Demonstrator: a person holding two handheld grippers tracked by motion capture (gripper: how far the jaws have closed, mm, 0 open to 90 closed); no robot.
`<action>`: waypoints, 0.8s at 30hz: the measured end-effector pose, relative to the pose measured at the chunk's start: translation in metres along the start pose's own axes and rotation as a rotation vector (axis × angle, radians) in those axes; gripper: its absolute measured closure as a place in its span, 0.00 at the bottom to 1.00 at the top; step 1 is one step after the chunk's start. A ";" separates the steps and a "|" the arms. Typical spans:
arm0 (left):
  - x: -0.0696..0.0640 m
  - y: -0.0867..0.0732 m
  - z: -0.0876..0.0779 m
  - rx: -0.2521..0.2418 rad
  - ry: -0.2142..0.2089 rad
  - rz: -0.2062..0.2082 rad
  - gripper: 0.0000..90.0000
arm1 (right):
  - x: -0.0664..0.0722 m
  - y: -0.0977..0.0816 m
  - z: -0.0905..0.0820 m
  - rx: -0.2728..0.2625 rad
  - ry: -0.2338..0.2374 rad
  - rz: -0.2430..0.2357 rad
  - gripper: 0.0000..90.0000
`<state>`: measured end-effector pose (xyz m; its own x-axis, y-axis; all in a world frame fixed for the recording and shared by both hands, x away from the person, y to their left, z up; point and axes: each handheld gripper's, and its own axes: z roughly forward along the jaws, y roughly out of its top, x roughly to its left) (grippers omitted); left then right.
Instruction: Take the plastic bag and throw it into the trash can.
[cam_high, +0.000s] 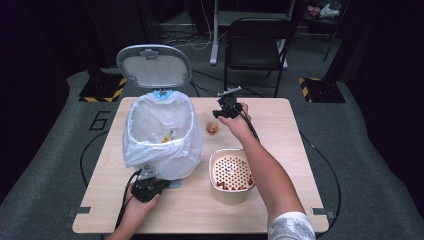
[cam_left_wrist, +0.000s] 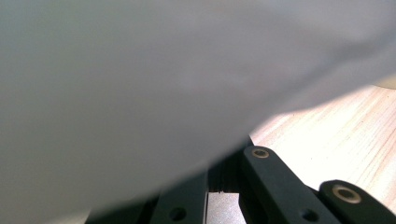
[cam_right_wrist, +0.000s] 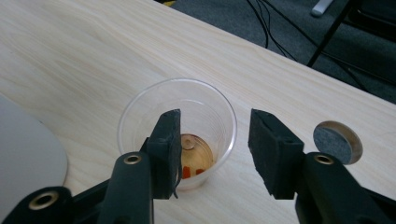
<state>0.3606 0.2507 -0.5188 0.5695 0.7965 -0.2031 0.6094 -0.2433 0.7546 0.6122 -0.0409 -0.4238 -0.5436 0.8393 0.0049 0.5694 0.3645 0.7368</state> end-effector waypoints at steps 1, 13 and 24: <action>0.001 0.000 0.000 -0.009 -0.008 0.007 1.00 | -0.002 -0.001 0.002 0.013 0.004 0.005 0.63; 0.000 0.000 0.000 -0.003 -0.001 0.006 1.00 | -0.009 -0.005 0.005 0.055 0.024 0.078 0.71; 0.001 0.000 0.000 0.004 -0.004 0.018 1.00 | -0.009 -0.004 0.005 0.069 0.042 0.115 0.85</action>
<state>0.3611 0.2517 -0.5185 0.5822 0.7900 -0.1919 0.6013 -0.2596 0.7557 0.6178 -0.0478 -0.4301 -0.4969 0.8600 0.1164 0.6698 0.2948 0.6816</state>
